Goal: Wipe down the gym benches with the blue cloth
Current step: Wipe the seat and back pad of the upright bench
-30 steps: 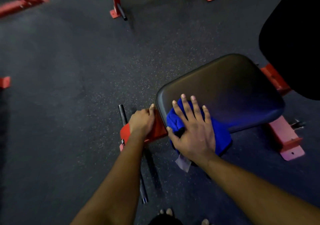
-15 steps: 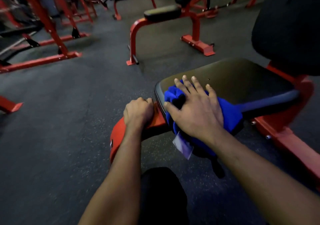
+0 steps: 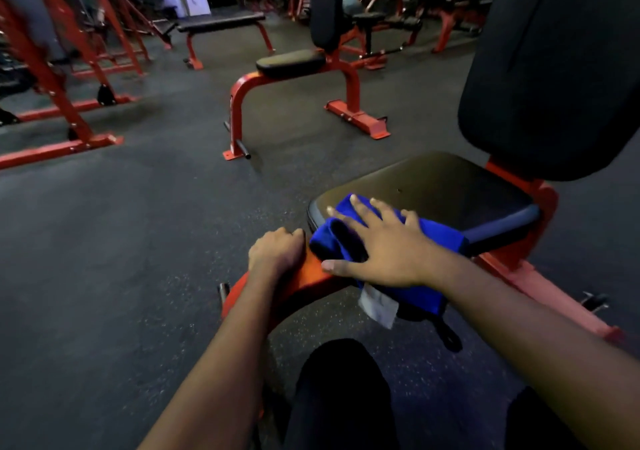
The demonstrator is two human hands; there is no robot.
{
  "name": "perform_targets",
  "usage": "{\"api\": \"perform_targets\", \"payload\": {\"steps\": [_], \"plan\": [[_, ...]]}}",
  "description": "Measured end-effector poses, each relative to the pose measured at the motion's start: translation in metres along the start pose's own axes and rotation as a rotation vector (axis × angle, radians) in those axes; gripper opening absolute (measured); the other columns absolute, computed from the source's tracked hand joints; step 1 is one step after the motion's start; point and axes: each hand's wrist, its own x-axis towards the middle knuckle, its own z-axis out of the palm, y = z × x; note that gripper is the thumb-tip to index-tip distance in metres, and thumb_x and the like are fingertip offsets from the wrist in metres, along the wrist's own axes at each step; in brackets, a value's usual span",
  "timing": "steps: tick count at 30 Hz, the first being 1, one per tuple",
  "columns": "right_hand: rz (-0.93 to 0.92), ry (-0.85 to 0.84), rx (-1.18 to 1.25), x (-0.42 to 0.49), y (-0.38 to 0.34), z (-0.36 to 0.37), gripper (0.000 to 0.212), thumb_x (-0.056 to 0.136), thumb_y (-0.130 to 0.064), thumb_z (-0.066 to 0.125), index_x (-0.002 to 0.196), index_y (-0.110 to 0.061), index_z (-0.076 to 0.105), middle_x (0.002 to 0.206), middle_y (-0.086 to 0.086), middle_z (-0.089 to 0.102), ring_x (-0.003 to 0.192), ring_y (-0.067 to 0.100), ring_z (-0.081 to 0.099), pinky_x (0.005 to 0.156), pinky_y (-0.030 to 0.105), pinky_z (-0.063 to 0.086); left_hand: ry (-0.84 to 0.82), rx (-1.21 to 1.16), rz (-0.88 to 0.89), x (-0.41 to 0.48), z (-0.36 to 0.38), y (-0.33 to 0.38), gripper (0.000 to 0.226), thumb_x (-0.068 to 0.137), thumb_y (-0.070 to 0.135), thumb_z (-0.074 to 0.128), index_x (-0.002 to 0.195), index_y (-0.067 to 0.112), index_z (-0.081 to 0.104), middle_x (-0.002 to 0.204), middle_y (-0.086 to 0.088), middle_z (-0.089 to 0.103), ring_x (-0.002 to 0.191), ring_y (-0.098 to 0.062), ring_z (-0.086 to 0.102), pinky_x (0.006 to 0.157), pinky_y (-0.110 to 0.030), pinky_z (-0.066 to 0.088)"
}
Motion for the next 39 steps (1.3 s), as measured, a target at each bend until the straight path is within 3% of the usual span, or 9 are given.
{"api": "perform_targets", "payload": {"steps": [4,9,13,19,23,27,30,34,39], "plan": [[-0.025,0.150,-0.004,-0.002,0.005,0.013,0.078,0.080,-0.087,0.022,0.147,-0.060,-0.006,0.160,-0.017,-0.022,0.148,0.013,-0.023,0.117,0.058,-0.006,-0.023,0.016,0.076,0.010,0.008,-0.007,0.045,0.096,0.033,0.028,0.121,0.011,0.058,0.131,-0.019,0.057,0.118,-0.038,0.055,0.086,-0.041,0.043],[0.090,0.354,-0.072,0.019,-0.016,0.032,0.072,0.086,-0.078,0.027,0.151,-0.050,0.015,0.163,-0.019,0.001,0.151,0.010,-0.002,0.118,0.058,0.009,0.019,-0.044,0.071,0.016,0.016,-0.013,0.048,0.096,0.033,0.027,0.117,0.006,0.060,0.127,-0.019,0.060,0.116,-0.036,0.057,0.088,-0.040,0.043],[0.138,0.389,-0.001,0.027,-0.018,0.029,0.064,0.092,-0.070,0.033,0.151,-0.048,0.020,0.163,-0.020,0.004,0.151,0.007,-0.001,0.120,0.052,0.006,0.030,-0.089,0.037,0.014,0.012,-0.011,0.049,0.098,0.033,0.028,0.116,0.004,0.062,0.127,-0.023,0.060,0.116,-0.037,0.057,0.092,-0.041,0.043],[0.098,0.327,-0.065,0.017,-0.012,0.033,0.086,0.080,-0.084,0.035,0.154,-0.046,0.010,0.162,-0.021,-0.004,0.151,0.007,-0.006,0.120,0.051,0.004,0.039,-0.061,0.108,0.019,0.020,-0.018,0.050,0.096,0.035,0.025,0.113,0.005,0.062,0.126,-0.021,0.060,0.115,-0.039,0.056,0.087,-0.041,0.043],[0.155,0.306,0.035,0.052,-0.011,0.013,0.071,0.090,-0.067,0.041,0.153,-0.042,0.020,0.163,-0.018,0.008,0.151,0.008,0.002,0.121,0.049,0.008,0.046,-0.093,0.066,0.013,0.014,-0.016,0.049,0.098,0.034,0.026,0.115,0.004,0.061,0.128,-0.022,0.058,0.117,-0.038,0.055,0.092,-0.041,0.042],[0.136,0.346,-0.012,0.043,-0.014,0.025,0.065,0.095,-0.059,0.039,0.154,-0.041,0.018,0.164,-0.016,0.006,0.151,0.009,0.001,0.122,0.046,0.003,0.050,-0.085,0.061,0.008,0.011,-0.015,0.049,0.098,0.034,0.027,0.117,0.005,0.061,0.128,-0.022,0.058,0.118,-0.038,0.055,0.092,-0.041,0.042],[0.068,0.312,-0.022,0.044,-0.008,0.023,0.063,0.096,-0.057,0.039,0.153,-0.042,0.017,0.163,-0.018,0.006,0.151,0.008,0.000,0.123,0.045,0.004,0.045,-0.081,0.057,0.005,0.009,-0.012,0.049,0.099,0.034,0.026,0.117,0.005,0.062,0.128,-0.022,0.059,0.117,-0.038,0.056,0.091,-0.041,0.043],[0.173,0.269,0.049,0.078,-0.007,-0.001,0.066,0.097,-0.054,0.041,0.155,-0.032,0.019,0.164,-0.012,0.009,0.152,0.012,0.003,0.122,0.048,0.007,0.040,-0.081,0.041,0.003,0.008,-0.009,0.049,0.099,0.033,0.027,0.119,0.005,0.061,0.130,-0.023,0.058,0.119,-0.038,0.055,0.094,-0.041,0.043],[0.060,0.241,-0.029,0.065,-0.001,0.015,0.066,0.094,-0.065,0.035,0.153,-0.046,0.013,0.164,-0.016,0.000,0.151,0.011,-0.004,0.121,0.052,0.000,0.039,-0.087,0.035,0.006,0.009,-0.012,0.049,0.098,0.034,0.028,0.118,0.006,0.062,0.129,-0.023,0.058,0.118,-0.037,0.055,0.093,-0.041,0.043]]}}
